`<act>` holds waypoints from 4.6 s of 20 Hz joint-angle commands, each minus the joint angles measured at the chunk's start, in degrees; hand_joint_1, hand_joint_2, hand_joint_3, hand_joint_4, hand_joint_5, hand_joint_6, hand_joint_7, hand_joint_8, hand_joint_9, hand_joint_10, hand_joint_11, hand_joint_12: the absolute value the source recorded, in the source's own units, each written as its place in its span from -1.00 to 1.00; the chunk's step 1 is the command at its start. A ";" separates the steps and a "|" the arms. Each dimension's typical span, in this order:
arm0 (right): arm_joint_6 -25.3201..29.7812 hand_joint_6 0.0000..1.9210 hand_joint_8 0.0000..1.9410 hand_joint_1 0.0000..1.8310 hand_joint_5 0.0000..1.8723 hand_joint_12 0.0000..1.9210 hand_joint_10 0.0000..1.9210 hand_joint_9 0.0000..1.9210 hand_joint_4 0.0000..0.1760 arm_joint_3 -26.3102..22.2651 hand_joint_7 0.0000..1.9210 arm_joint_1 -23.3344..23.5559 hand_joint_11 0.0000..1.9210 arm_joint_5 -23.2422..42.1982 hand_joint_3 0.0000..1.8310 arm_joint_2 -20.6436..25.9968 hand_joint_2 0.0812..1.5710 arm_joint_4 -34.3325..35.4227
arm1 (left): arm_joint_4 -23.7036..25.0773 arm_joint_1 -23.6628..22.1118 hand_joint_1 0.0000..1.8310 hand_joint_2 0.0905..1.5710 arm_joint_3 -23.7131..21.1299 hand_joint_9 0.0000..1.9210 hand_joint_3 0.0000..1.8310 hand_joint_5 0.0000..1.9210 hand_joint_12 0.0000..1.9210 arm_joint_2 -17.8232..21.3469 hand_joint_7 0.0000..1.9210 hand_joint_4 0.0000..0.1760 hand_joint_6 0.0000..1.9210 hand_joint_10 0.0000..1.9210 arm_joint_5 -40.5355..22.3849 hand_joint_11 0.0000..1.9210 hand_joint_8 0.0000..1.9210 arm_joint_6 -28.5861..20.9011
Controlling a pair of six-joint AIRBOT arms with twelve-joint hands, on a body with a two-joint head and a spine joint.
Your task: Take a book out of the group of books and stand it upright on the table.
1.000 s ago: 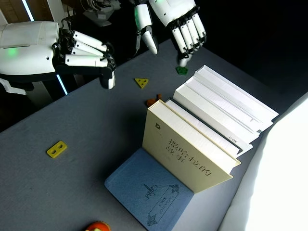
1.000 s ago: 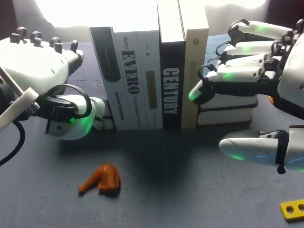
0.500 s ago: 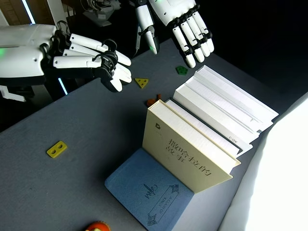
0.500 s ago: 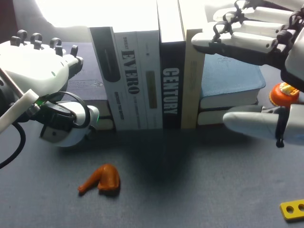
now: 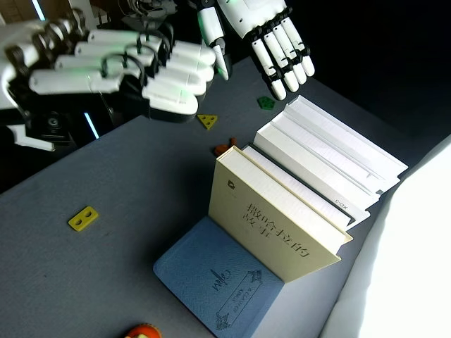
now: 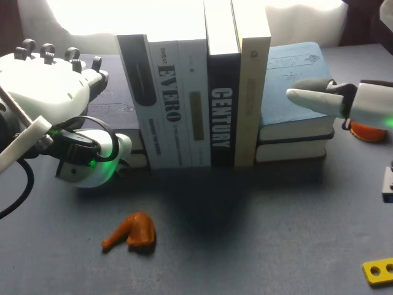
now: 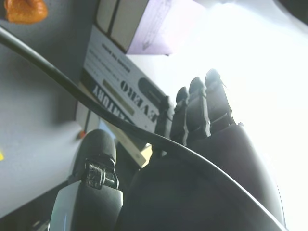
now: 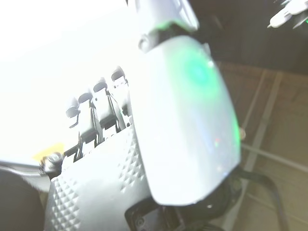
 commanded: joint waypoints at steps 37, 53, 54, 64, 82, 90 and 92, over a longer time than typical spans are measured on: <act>-28.35 -0.86 -0.99 -0.98 -0.36 -1.00 -0.99 -0.97 -1.00 7.47 -0.83 4.64 -1.00 3.28 -0.99 -20.98 0.42 22.04 | 5.28 -0.21 -0.94 0.82 0.05 -1.00 -1.00 -0.96 -1.00 0.01 -0.99 -1.00 -1.00 -1.00 0.04 -1.00 -1.00 0.20; -30.45 -0.87 -1.00 -1.00 -0.30 -1.00 -0.99 -0.96 -1.00 0.32 -0.83 2.14 -1.00 2.72 -0.99 -15.56 0.43 22.08 | 5.28 -0.18 -0.91 0.81 0.06 -1.00 -1.00 -0.92 -1.00 0.02 -0.97 -1.00 -1.00 -1.00 0.04 -1.00 -1.00 0.20; -30.45 -0.87 -1.00 -1.00 -0.30 -1.00 -0.99 -0.96 -1.00 0.34 -0.83 2.19 -1.00 2.71 -0.99 -15.56 0.43 22.07 | 5.28 -0.18 -0.91 0.81 0.06 -1.00 -1.00 -0.92 -1.00 0.02 -0.97 -1.00 -1.00 -1.00 0.04 -1.00 -1.00 0.20; -27.22 -0.87 -0.99 -1.00 -0.27 -1.00 -1.00 -0.97 -1.00 3.61 -0.82 5.01 -1.00 4.29 -0.99 -17.33 0.44 19.88 | 5.30 -0.12 -0.94 0.82 0.06 -1.00 -1.00 -0.94 -1.00 0.03 -0.98 -1.00 -0.99 -1.00 0.04 -1.00 -1.00 0.20; -29.14 -0.90 -1.00 -0.98 -0.28 -1.00 -1.00 -0.97 -1.00 0.70 -0.83 1.54 -1.00 -6.66 -1.00 -15.16 0.44 25.67 | 5.31 -0.13 -0.96 0.82 0.18 -1.00 -1.00 -0.94 -1.00 0.04 -0.98 -1.00 -1.00 -1.00 0.04 -1.00 -1.00 0.20; -30.31 -0.91 -0.99 -1.00 -0.27 -1.00 -0.99 -0.95 -1.00 -4.73 -0.80 -2.95 -1.00 -6.23 -1.00 -11.80 0.44 23.13 | 5.32 -0.14 -0.90 0.81 0.19 -1.00 -1.00 -0.93 -1.00 0.04 -0.99 -1.00 -0.99 -1.00 0.04 -1.00 -1.00 0.20; -30.51 -0.90 -0.99 -0.99 -0.26 -1.00 -0.99 -0.95 -1.00 -5.68 -0.79 -3.68 -0.99 -5.89 -1.00 -11.19 0.44 22.82 | 5.32 -0.14 -0.93 0.82 0.19 -1.00 -1.00 -0.93 -1.00 0.04 -0.99 -1.00 -0.99 -1.00 0.04 -1.00 -1.00 0.20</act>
